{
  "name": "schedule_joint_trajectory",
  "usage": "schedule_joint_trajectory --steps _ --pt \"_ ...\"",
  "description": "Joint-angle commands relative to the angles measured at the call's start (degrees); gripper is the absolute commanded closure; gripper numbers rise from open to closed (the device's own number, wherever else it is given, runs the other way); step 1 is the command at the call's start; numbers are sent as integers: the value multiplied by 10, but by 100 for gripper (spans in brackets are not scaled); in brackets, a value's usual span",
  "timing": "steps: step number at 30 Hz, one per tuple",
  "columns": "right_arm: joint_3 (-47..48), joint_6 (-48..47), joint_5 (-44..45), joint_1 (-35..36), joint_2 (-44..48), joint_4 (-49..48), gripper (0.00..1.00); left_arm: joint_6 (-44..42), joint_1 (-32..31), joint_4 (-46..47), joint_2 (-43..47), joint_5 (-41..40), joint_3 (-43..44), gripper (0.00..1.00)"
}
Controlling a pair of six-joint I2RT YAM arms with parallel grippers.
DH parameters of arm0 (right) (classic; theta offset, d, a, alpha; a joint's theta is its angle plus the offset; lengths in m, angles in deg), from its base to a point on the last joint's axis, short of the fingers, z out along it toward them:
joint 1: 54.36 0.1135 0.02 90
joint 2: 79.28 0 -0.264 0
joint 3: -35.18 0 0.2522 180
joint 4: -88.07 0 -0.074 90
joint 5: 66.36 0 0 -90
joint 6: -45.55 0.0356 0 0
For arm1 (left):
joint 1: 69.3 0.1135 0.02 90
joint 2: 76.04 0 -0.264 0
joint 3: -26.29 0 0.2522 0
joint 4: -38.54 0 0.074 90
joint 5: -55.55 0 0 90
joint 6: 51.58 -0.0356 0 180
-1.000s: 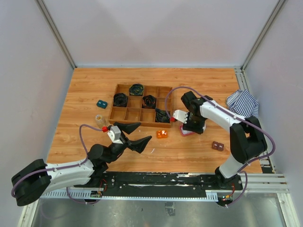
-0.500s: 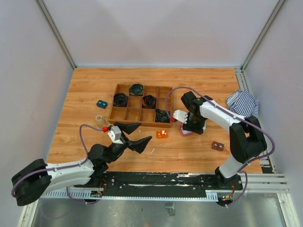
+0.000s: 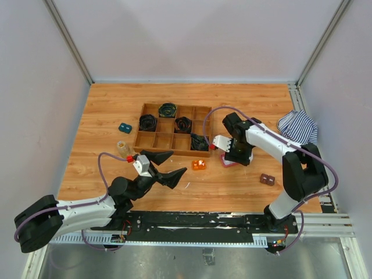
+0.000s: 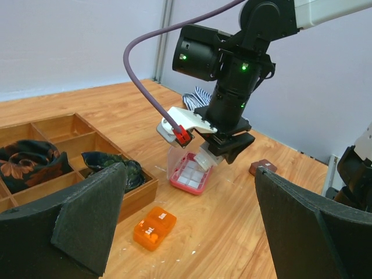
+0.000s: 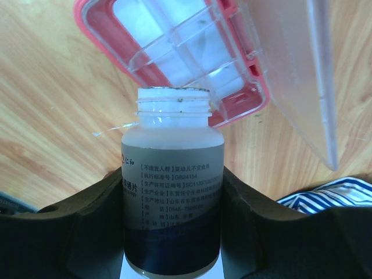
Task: Sort the pills into containers
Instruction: Pour the pill from the pill bottle.
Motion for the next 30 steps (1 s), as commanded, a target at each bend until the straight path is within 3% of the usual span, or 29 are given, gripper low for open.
schedule_joint_trajectory --steps 1,2,5,7,10,12,14,17,19,21,24,26,29,30 --pt "18 13 -15 7 15 27 99 -9 2 10 -2 5 6 1" --pt "-21 -3 10 7 28 -26 99 -8 2 9 -1 3 6 1" --pt "30 21 -24 1 -7 61 99 -10 2 9 -3 5 7 1" --pt "-28 -3 5 6 31 -29 99 -9 2 9 -1 3 6 1" --pt "26 21 -19 10 2 53 100 -10 2 8 -3 5 7 1" --pt "-34 -7 15 2 24 -32 99 -9 2 8 -2 3 8 1" --pt "20 19 -9 -2 -15 50 100 -10 2 7 -5 5 9 1" --pt "-43 -5 7 3 28 -44 99 -9 2 8 -2 2 8 1" --pt "19 24 -18 6 -5 49 100 -10 2 8 -5 5 9 1" --pt "-34 2 14 6 27 -35 99 -9 2 7 -4 4 9 1" --pt "20 24 -8 7 1 42 99 -10 2 7 -4 5 9 1" --pt "-21 6 7 7 32 -23 99 -9 2 7 -3 3 8 1" --pt "22 24 -12 9 3 45 99 -10 2 8 -3 5 8 1" --pt "-8 12 -3 8 31 0 99 -9 2 9 -2 4 7 1"
